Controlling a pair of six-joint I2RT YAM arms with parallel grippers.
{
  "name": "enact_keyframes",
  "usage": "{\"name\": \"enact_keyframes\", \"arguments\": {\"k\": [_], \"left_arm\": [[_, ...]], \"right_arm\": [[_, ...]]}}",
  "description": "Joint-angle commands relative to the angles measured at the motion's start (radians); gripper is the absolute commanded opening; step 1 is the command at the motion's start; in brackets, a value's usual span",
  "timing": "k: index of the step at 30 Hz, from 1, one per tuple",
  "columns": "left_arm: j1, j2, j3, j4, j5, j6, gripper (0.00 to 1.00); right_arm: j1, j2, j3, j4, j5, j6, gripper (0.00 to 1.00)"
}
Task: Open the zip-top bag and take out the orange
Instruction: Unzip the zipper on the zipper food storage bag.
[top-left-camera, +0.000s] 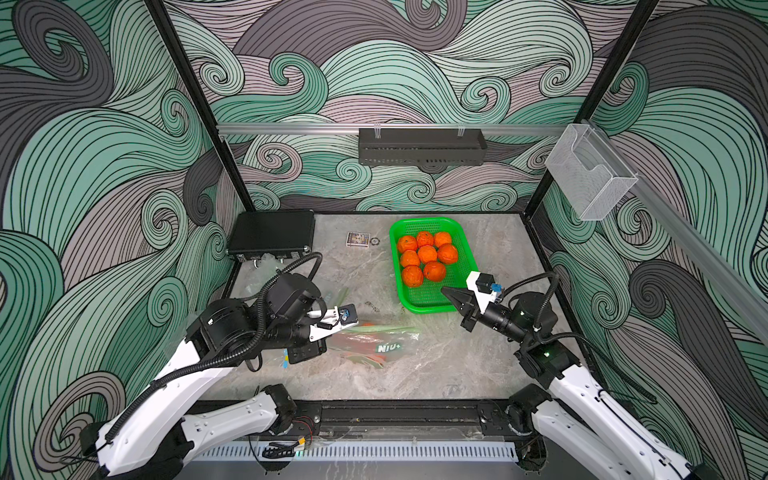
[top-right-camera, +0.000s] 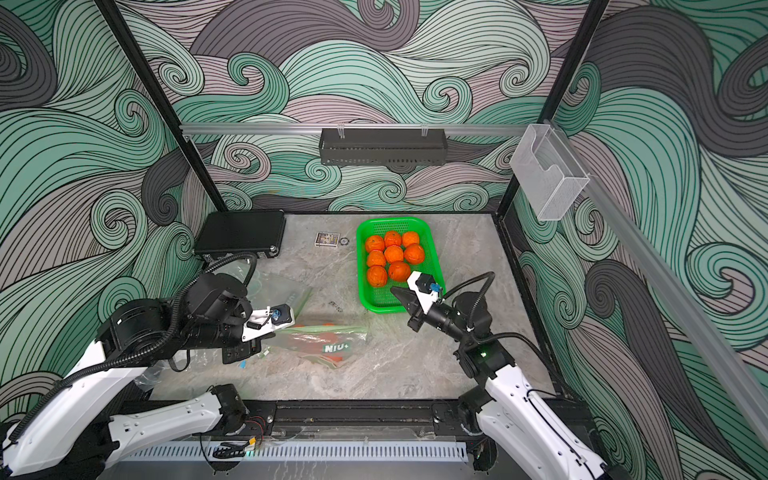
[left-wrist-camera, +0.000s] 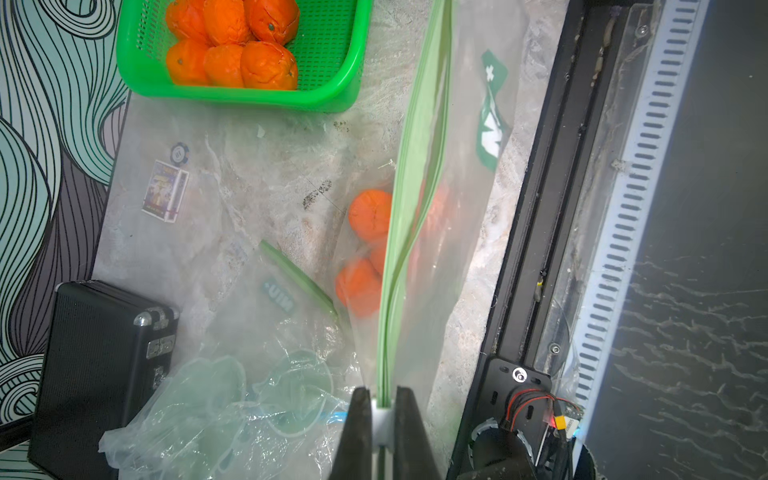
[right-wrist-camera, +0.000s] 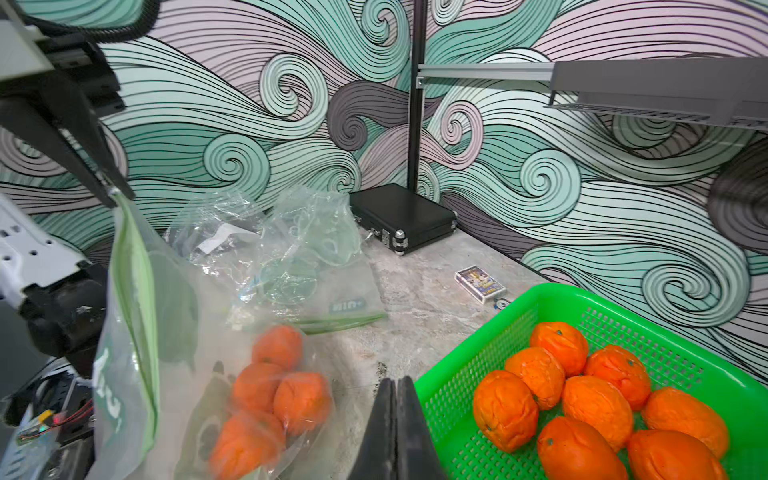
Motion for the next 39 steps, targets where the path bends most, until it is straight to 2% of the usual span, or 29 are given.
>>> {"name": "enact_keyframes", "arguments": {"k": [1,4,6,10,16,22,29,32,39], "left_arm": [[0.005,-0.011,-0.01,0.024,0.017,0.014,0.0],[0.005,-0.008,-0.01,0.029,0.025,0.022,0.0],[0.005,-0.005,-0.01,0.024,0.021,0.024,0.0],[0.005,-0.011,-0.012,0.021,0.024,0.027,0.0],[0.005,-0.014,-0.015,0.024,0.025,0.033,0.0],[0.006,-0.014,-0.017,0.03,0.029,0.038,0.0],[0.005,-0.016,-0.02,0.031,0.028,0.039,0.0],[0.005,-0.017,-0.02,0.028,0.029,0.038,0.0],[0.005,-0.026,-0.012,0.003,0.018,0.031,0.0]], "right_arm": [[0.014,0.051,0.038,0.075,-0.206,0.077,0.18],[0.082,0.082,0.069,0.041,-0.27,0.061,0.43],[0.13,0.096,0.084,-0.013,-0.269,0.023,0.52],[0.178,0.132,0.09,-0.037,-0.338,0.022,0.55],[0.228,0.168,0.117,-0.152,-0.319,-0.032,0.54],[0.244,0.209,0.134,-0.186,-0.323,-0.055,0.45],[0.249,0.216,0.139,-0.196,-0.333,-0.068,0.16],[0.249,0.191,0.139,-0.205,-0.303,-0.091,0.0],[0.202,0.125,0.133,-0.215,-0.208,-0.104,0.0]]}}
